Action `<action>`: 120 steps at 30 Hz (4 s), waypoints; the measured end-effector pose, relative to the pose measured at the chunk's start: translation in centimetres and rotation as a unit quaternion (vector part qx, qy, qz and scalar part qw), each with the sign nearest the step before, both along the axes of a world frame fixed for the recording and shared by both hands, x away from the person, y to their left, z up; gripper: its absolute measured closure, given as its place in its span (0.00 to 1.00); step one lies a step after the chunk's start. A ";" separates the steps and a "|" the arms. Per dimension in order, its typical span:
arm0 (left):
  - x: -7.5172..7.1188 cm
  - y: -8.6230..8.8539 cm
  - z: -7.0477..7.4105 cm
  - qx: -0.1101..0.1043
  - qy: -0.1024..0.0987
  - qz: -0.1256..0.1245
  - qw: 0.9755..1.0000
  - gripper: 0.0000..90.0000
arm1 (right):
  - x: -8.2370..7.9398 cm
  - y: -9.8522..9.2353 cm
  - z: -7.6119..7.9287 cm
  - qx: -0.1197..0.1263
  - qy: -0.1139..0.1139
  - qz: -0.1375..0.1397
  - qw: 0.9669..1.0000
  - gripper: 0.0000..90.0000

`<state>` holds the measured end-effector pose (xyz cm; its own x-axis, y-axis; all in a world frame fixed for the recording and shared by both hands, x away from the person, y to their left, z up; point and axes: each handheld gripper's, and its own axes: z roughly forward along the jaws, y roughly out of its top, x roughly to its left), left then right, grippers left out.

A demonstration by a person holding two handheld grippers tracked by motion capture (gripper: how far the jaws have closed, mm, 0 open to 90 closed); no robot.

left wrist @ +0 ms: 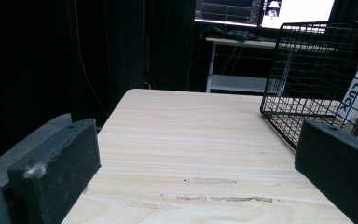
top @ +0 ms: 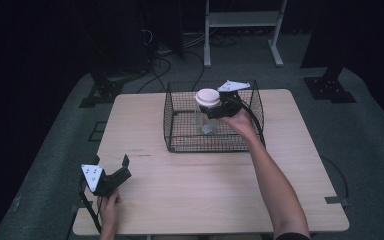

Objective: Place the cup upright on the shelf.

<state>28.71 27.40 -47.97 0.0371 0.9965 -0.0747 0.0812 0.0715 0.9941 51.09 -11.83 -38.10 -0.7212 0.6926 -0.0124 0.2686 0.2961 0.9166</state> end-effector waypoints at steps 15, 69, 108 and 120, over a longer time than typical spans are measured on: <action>0.0 0.1 0.0 -0.003 -0.002 0.000 1.000 0.00 | -0.3 -0.2 0.6 0.011 -0.007 -0.004 1.000 0.00; 0.0 0.1 0.0 -0.002 -0.001 0.000 1.000 0.00 | -4.9 -4.4 6.7 0.045 -0.036 -0.005 0.998 0.00; 0.0 -0.1 0.0 0.001 0.001 0.002 1.000 0.00 | -11.4 -8.5 5.6 0.043 -0.047 0.009 0.998 0.00; 0.0 -0.1 0.0 0.004 0.002 0.001 1.000 0.00 | -12.9 -9.5 5.1 0.041 -0.049 0.011 0.998 0.00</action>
